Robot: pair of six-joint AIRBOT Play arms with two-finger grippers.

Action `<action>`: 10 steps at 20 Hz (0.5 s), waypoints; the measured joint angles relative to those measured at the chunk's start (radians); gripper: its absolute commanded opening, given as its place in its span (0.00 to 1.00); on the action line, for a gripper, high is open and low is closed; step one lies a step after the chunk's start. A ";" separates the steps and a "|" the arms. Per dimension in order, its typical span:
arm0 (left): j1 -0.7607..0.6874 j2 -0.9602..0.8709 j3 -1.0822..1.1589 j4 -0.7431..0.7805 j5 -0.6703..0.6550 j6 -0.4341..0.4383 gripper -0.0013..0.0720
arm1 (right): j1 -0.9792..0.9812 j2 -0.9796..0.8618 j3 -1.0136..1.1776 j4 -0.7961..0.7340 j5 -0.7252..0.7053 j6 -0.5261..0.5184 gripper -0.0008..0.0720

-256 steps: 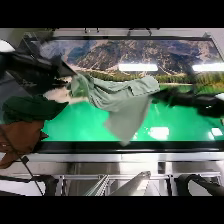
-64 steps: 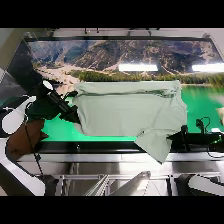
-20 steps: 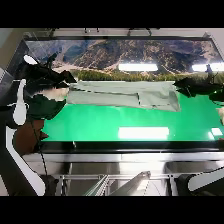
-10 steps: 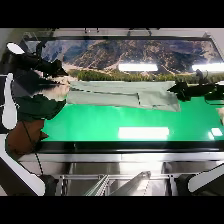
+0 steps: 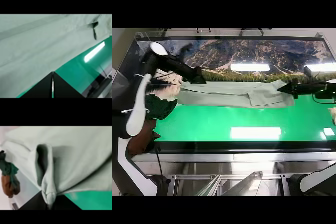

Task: Fold the shirts.

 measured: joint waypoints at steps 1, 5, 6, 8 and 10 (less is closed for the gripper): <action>-0.057 -0.021 -0.018 0.000 0.056 -0.003 0.02 | -0.028 0.020 0.003 0.005 0.039 0.005 0.03; -0.267 -0.169 0.039 -0.023 0.258 -0.072 0.03 | -0.118 0.090 0.008 0.026 0.177 0.026 0.03; -0.314 -0.213 0.079 -0.042 0.300 -0.095 0.03 | -0.130 0.107 0.008 0.034 0.209 0.031 0.03; -0.389 -0.285 0.137 -0.092 0.387 -0.138 0.03 | -0.140 0.142 0.008 0.071 0.260 0.037 0.03; -0.431 -0.324 0.151 -0.176 0.460 -0.165 0.03 | -0.133 0.184 0.009 0.125 0.296 0.037 0.03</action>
